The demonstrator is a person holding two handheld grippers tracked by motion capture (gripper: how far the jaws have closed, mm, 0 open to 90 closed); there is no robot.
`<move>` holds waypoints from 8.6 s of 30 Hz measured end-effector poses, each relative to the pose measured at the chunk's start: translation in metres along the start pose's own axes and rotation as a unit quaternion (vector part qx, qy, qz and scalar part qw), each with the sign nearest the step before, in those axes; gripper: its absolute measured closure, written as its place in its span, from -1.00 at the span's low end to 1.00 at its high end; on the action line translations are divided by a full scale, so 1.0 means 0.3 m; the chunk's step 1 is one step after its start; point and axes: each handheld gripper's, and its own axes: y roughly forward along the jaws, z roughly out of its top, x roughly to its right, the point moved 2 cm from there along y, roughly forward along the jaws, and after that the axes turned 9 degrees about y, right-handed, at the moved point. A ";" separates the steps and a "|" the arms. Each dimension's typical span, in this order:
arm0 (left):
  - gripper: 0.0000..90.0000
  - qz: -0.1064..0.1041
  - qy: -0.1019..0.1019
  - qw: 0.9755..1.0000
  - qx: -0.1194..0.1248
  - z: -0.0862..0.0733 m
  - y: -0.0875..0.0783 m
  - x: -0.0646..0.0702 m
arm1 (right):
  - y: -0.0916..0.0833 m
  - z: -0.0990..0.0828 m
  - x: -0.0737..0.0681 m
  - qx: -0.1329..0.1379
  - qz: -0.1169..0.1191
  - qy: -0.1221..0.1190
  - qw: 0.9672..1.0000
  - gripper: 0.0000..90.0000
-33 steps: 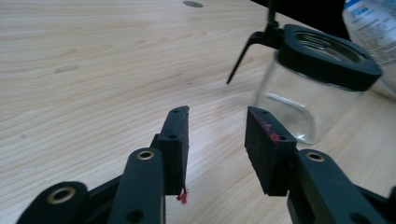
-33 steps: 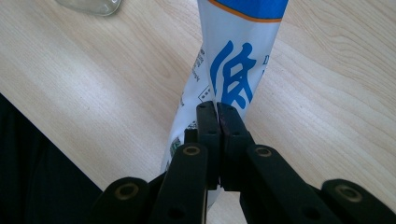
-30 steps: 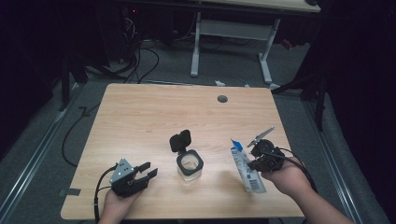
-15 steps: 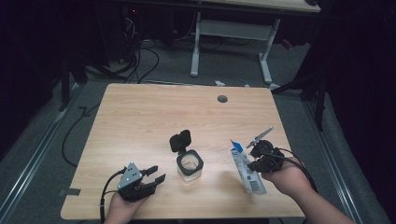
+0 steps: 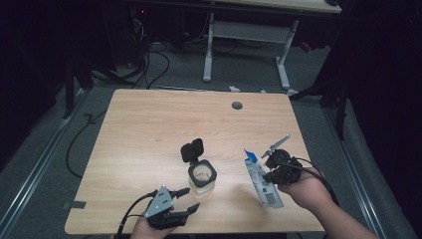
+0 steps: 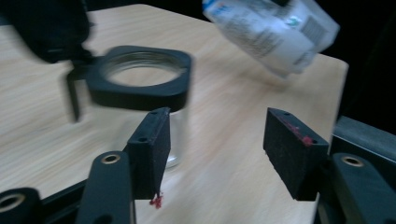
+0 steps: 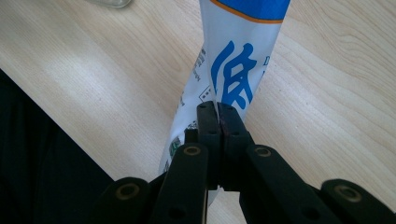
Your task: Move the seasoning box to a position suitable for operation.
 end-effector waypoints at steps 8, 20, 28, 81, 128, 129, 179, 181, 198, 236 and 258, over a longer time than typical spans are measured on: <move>-0.20 -0.029 -0.006 1.000 -0.011 0.021 0.116 0.044 | -0.008 0.022 -0.028 0.003 0.006 -0.006 1.000 0.99; -0.30 -0.019 0.025 0.999 -0.011 0.031 0.211 0.080 | -0.005 0.055 -0.077 0.002 0.013 -0.025 1.000 0.99; -0.36 -0.023 0.031 0.999 -0.005 0.045 0.229 0.079 | -0.012 0.085 -0.114 0.005 0.017 -0.034 0.999 0.99; -0.07 0.012 0.057 0.998 -0.006 0.084 0.295 0.136 | -0.045 0.201 -0.285 0.023 0.037 -0.090 0.995 0.99; 0.02 0.040 0.072 0.997 -0.005 0.102 0.264 0.171 | -0.010 0.257 -0.316 0.002 0.035 -0.113 0.993 0.99; 0.02 0.040 0.071 0.997 -0.004 0.103 0.264 0.170 | -0.010 0.259 -0.316 0.003 0.036 -0.115 0.993 0.99; 0.04 0.039 0.076 0.996 -0.002 0.109 0.273 0.175 | -0.007 0.274 -0.307 -0.019 0.047 -0.094 0.994 0.98; 0.04 0.040 0.075 0.996 -0.002 0.109 0.272 0.174 | -0.007 0.276 -0.305 -0.017 0.050 -0.093 0.994 0.98; 0.03 0.041 0.072 0.997 0.002 0.119 0.273 0.177 | -0.016 0.283 -0.310 -0.025 0.045 -0.093 0.994 0.98; 0.04 0.043 0.068 0.997 0.006 0.134 0.271 0.172 | -0.018 0.304 -0.309 -0.029 0.053 -0.107 0.992 0.99; 0.04 0.040 0.064 0.997 0.013 0.140 0.273 0.175 | -0.024 0.302 -0.308 -0.029 0.053 -0.107 0.992 0.98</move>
